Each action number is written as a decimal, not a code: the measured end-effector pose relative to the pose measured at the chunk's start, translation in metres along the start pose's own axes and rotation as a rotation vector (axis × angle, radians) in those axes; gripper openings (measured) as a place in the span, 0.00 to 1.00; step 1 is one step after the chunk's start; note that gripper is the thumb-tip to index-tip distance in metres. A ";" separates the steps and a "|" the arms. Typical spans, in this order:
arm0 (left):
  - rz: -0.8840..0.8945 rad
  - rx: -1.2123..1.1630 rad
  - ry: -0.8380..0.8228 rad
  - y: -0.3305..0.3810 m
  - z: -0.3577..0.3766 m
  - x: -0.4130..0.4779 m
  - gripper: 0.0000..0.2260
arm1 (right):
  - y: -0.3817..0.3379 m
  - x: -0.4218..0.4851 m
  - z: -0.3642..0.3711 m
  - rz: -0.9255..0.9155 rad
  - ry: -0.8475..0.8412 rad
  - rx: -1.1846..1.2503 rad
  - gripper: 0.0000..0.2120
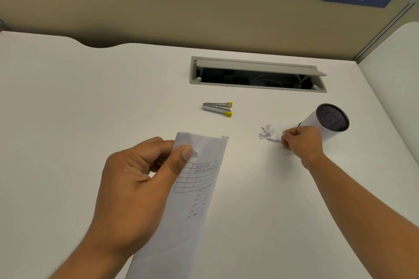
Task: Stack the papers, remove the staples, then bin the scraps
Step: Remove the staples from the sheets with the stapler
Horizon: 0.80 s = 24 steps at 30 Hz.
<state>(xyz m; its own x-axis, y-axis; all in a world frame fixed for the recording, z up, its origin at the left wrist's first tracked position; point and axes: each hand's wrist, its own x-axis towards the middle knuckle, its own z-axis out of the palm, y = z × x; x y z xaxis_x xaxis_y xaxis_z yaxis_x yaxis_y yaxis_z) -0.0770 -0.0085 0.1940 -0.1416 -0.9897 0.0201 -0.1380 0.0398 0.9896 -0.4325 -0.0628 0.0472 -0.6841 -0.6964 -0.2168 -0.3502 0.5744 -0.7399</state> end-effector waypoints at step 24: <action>-0.295 -0.590 -0.067 0.035 -0.039 -0.004 0.25 | -0.041 -0.209 0.002 -0.092 -0.671 0.813 0.35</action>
<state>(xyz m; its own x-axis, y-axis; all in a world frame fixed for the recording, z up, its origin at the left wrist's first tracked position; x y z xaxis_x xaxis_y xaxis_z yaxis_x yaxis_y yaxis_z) -0.0429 -0.0088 0.2343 -0.2437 -0.9361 -0.2537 0.3768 -0.3324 0.8646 -0.2739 0.0579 0.1215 -0.0958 -0.9603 -0.2620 0.3210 0.2194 -0.9213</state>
